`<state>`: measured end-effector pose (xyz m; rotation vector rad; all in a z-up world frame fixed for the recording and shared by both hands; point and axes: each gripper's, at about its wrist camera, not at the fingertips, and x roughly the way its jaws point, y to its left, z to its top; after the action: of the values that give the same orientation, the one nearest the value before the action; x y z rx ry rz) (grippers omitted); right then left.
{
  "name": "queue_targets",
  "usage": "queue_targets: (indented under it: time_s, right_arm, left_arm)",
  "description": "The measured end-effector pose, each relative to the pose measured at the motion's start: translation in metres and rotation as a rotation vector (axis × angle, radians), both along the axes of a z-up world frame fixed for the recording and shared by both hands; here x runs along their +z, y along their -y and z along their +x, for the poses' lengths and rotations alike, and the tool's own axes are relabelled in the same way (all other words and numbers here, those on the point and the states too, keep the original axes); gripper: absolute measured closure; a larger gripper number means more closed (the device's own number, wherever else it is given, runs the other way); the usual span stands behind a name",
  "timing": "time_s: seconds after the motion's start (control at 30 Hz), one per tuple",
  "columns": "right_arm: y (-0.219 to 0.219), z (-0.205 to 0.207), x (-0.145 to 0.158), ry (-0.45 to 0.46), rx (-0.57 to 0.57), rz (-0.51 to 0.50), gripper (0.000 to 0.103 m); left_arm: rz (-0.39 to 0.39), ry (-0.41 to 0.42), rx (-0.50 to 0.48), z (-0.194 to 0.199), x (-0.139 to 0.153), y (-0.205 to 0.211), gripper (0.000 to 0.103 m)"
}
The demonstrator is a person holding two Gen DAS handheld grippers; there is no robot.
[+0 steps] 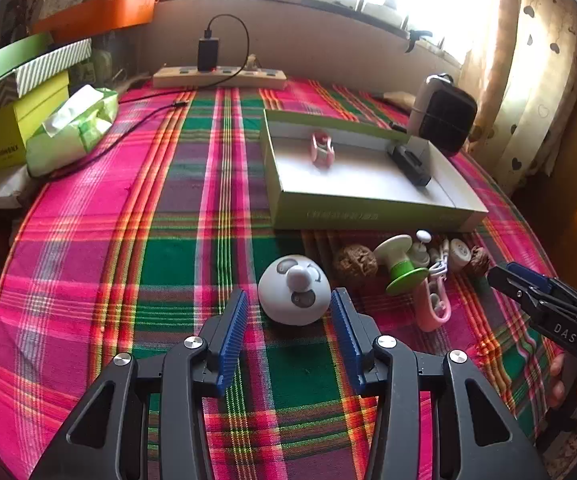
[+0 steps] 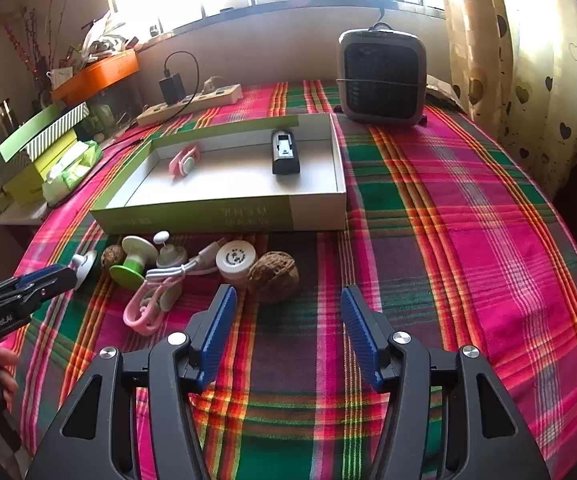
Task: Organize objects
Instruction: 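Move both grippers back toward the white ball toy and walnut, then grasp white ball toy with left gripper while right gripper grasps walnut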
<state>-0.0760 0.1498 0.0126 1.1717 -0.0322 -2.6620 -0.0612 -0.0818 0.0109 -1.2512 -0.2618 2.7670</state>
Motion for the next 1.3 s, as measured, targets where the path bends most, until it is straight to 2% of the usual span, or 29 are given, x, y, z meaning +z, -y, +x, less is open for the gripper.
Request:
queue_targets:
  time_s: [0.37,0.5,1.3]
  right_arm:
    - [0.002,-0.006,-0.006,0.024,-0.001,0.023,0.046]
    - [0.004,-0.010,-0.008,0.033,-0.001,0.033,0.046]
    - [0.010,-0.027,-0.012,0.055,0.022,0.099,0.046]
  left_arm:
    - [-0.021,0.021,-0.004,-0.013,-0.007,-0.004,0.061]
    - [-0.006,0.036,-0.002,-0.019,-0.010,-0.003,0.059]
    - [-0.016,0.034,0.008,-0.025,-0.010,-0.004,0.059]
